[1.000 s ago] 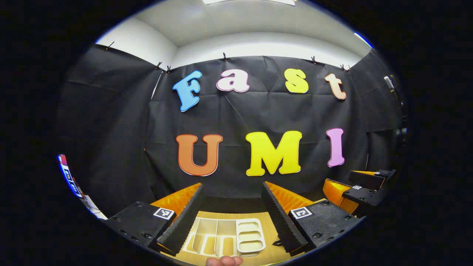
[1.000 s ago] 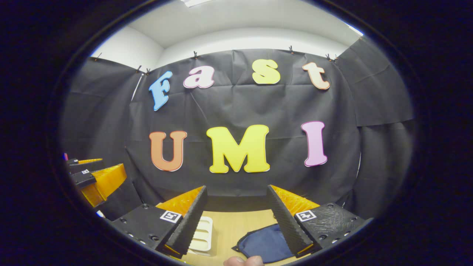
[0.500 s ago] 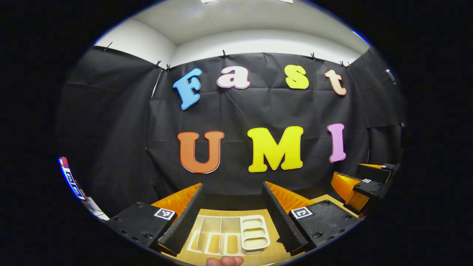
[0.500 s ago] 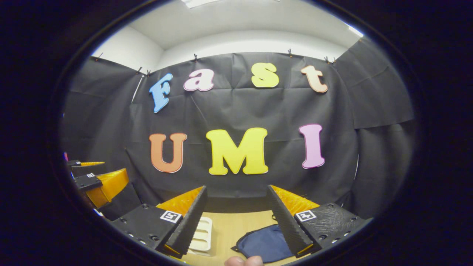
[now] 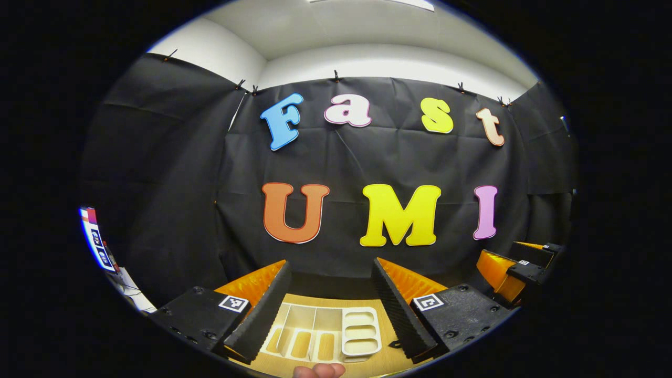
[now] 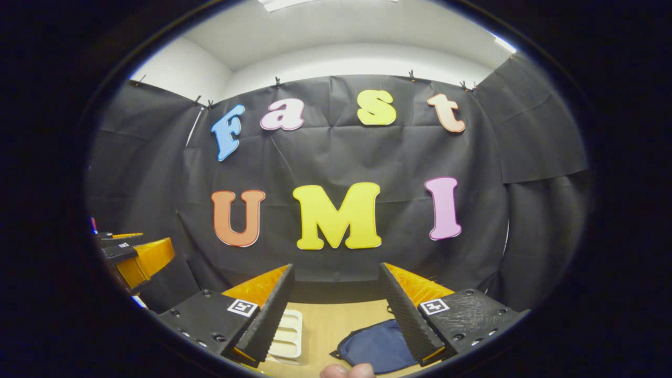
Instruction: Open the schoolbag, grab two books from the bookshelf and put them into the schoolbag.
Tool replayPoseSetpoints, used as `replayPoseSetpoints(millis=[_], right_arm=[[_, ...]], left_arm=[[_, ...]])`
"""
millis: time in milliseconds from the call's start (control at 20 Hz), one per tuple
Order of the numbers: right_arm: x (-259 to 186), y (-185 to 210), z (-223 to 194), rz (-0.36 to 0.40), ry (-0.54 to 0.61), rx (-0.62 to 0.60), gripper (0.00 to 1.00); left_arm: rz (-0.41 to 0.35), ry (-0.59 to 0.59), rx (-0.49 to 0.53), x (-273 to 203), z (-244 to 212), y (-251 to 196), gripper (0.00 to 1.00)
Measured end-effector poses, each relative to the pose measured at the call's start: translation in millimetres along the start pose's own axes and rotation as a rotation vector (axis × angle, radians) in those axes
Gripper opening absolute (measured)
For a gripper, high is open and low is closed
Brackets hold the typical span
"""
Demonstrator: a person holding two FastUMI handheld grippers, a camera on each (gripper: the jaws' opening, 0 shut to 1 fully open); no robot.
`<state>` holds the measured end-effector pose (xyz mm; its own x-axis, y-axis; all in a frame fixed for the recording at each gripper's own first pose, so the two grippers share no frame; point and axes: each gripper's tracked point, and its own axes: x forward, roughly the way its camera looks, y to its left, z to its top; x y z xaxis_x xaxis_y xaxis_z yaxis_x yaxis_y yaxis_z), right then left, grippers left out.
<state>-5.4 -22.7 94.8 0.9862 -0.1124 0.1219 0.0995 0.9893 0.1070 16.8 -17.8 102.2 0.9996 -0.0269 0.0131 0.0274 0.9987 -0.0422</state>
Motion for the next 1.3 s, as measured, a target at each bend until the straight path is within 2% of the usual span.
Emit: replayPoseSetpoints(millis=[150, 200, 250, 850, 1100, 1150, 1300], right_arm=[[1.7, -2.3, 0.0, -0.009, -0.005, 0.006, 0.93], [1.8, -3.2, 0.8, -0.012, -0.008, 0.006, 0.99], [1.6, -4.0, 0.4, -0.014, -0.009, 0.005, 0.93], [-2.1, -1.9, -3.3, -0.014, -0.012, -0.004, 0.93], [-9.9, -8.3, -3.2, -0.025, -0.007, -0.031, 0.93], [-11.1, -9.9, -2.0, -0.025, -0.009, -0.038, 0.96], [-12.1, -18.8, 2.8, -0.021, -0.016, -0.044, 0.93]], left_arm=[[-0.004, 0.003, 0.004, 1.7, -0.7, 0.7, 0.98], [-0.006, 0.002, 0.004, 4.5, -1.8, -0.2, 0.98], [-0.008, 0.003, 0.003, 5.0, -1.2, -1.0, 0.98], [-0.002, -0.002, 0.003, 0.8, -3.6, 4.1, 0.98], [-0.03, -0.021, 0.011, 1.8, -1.9, -8.0, 0.98], [-0.034, -0.024, 0.012, 0.5, -1.1, -10.0, 0.98], [-0.029, -0.035, 0.01, -4.4, 1.7, -18.7, 0.98]])
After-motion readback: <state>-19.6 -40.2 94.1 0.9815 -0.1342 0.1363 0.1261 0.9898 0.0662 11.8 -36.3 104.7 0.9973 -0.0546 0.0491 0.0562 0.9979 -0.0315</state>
